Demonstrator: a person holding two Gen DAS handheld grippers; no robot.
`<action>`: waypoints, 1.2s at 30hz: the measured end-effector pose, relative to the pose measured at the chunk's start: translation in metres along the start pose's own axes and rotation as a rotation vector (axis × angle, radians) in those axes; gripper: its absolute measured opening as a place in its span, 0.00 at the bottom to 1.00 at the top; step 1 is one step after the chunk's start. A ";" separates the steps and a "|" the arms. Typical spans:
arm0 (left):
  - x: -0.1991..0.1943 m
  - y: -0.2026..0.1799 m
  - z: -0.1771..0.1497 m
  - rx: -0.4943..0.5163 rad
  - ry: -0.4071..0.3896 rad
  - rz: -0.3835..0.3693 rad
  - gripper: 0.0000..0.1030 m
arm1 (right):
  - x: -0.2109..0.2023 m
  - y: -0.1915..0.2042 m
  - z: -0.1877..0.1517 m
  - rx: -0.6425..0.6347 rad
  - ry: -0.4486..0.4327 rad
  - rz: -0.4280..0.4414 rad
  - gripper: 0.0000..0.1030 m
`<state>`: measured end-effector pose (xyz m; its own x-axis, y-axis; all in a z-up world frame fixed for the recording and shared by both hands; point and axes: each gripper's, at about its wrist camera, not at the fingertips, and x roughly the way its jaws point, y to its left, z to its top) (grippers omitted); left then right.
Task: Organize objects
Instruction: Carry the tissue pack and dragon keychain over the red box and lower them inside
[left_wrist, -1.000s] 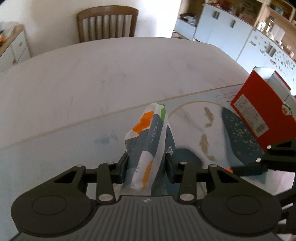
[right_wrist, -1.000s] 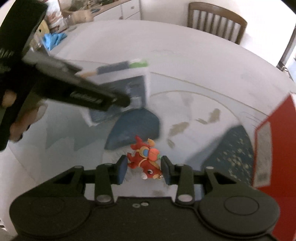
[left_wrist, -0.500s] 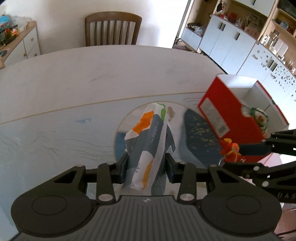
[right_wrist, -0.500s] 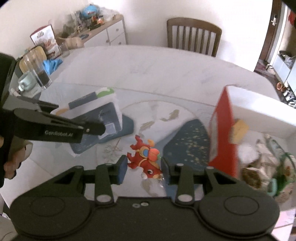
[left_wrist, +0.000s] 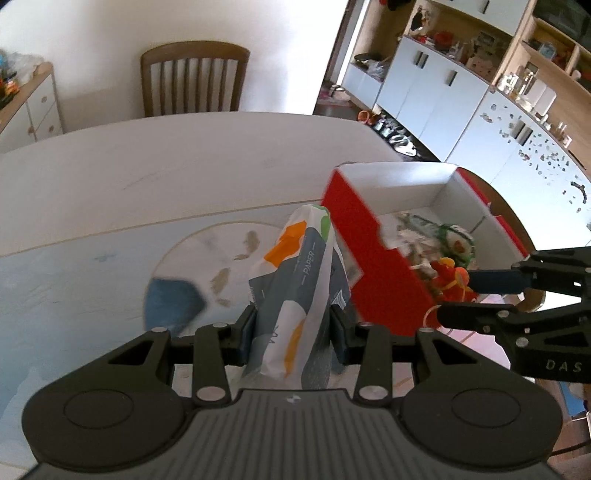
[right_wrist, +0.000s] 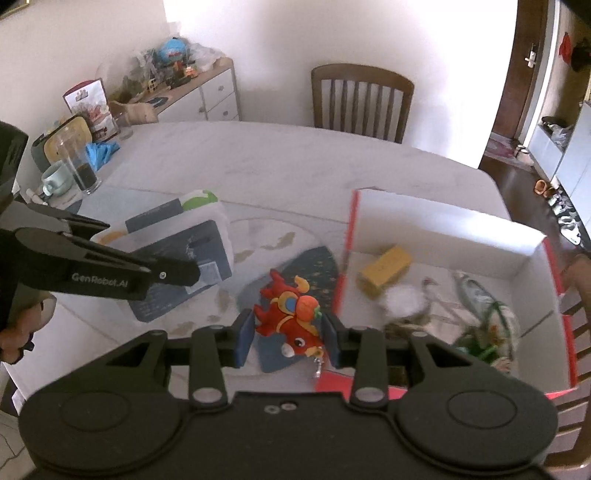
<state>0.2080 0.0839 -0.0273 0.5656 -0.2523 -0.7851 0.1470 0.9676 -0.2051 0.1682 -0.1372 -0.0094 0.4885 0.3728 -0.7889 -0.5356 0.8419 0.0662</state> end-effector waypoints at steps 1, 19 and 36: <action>0.001 -0.007 0.002 0.005 -0.003 0.000 0.39 | -0.003 -0.005 -0.001 0.001 -0.005 -0.001 0.36; 0.039 -0.134 0.061 0.153 -0.064 -0.035 0.39 | -0.036 -0.124 -0.017 0.052 -0.066 -0.083 0.36; 0.128 -0.193 0.083 0.264 0.007 -0.005 0.40 | 0.003 -0.186 -0.025 0.059 0.012 -0.131 0.36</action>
<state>0.3191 -0.1351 -0.0392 0.5587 -0.2561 -0.7889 0.3570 0.9328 -0.0500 0.2517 -0.3024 -0.0398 0.5433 0.2538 -0.8003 -0.4257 0.9048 -0.0021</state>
